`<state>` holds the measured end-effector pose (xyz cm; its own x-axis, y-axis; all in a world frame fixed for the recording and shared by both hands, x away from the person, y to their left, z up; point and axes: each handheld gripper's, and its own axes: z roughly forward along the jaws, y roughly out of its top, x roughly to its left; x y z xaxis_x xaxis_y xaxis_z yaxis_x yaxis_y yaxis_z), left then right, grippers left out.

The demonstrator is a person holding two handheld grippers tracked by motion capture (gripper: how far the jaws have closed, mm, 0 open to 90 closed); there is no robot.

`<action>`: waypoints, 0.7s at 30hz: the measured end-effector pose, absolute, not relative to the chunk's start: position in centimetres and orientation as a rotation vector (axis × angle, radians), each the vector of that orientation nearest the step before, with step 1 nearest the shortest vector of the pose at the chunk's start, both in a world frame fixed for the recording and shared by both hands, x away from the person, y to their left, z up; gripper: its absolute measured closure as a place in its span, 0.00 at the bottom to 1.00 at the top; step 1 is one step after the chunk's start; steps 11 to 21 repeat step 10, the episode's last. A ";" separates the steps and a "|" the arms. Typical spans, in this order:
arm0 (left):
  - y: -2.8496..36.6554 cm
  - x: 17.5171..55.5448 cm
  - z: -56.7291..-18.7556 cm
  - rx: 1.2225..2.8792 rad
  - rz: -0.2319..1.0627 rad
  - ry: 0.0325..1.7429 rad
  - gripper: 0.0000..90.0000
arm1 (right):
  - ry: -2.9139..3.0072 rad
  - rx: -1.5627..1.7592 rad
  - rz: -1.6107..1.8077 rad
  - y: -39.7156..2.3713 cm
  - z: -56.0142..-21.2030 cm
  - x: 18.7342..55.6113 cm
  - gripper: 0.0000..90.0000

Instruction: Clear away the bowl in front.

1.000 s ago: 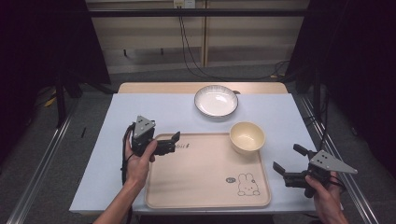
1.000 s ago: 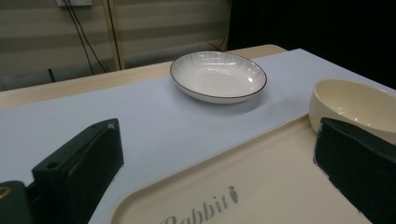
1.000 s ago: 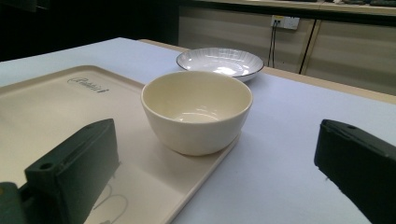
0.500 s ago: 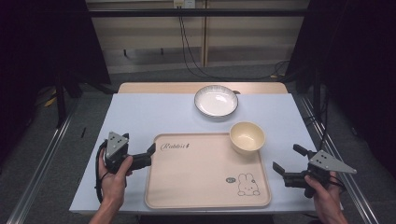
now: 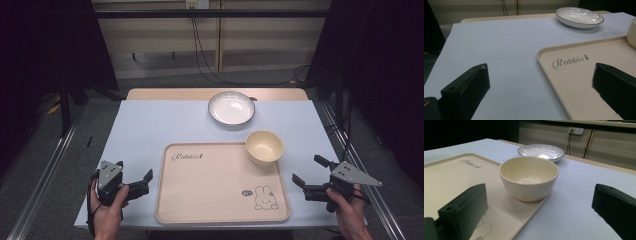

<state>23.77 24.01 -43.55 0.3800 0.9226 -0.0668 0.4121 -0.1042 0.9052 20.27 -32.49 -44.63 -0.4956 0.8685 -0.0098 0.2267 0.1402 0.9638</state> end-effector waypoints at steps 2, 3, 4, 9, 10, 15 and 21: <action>24.3 23.7 -43.8 1.700 0.687 1.184 0.01 | 1.826 1.050 1.378 -32.5 -44.6 20.3 0.00; 24.4 23.6 -43.9 1.700 0.686 1.192 0.02 | 1.826 1.048 1.381 -32.5 -44.6 20.3 0.00; 24.5 23.7 -43.9 1.686 0.682 1.195 0.02 | 1.828 1.050 1.383 -32.5 -44.6 20.3 0.00; 24.7 23.5 -43.7 1.684 0.707 1.185 0.02 | 1.837 1.051 1.379 -32.6 -44.7 20.4 0.01; 24.7 23.5 -43.7 1.684 0.702 1.182 0.01 | 1.834 1.057 1.386 -32.5 -44.7 20.5 0.01; 24.7 23.5 -43.7 1.684 0.702 1.182 0.01 | 1.834 1.057 1.386 -32.5 -44.7 20.5 0.01; 24.7 23.5 -43.7 1.684 0.702 1.182 0.01 | 1.834 1.057 1.386 -32.5 -44.7 20.5 0.01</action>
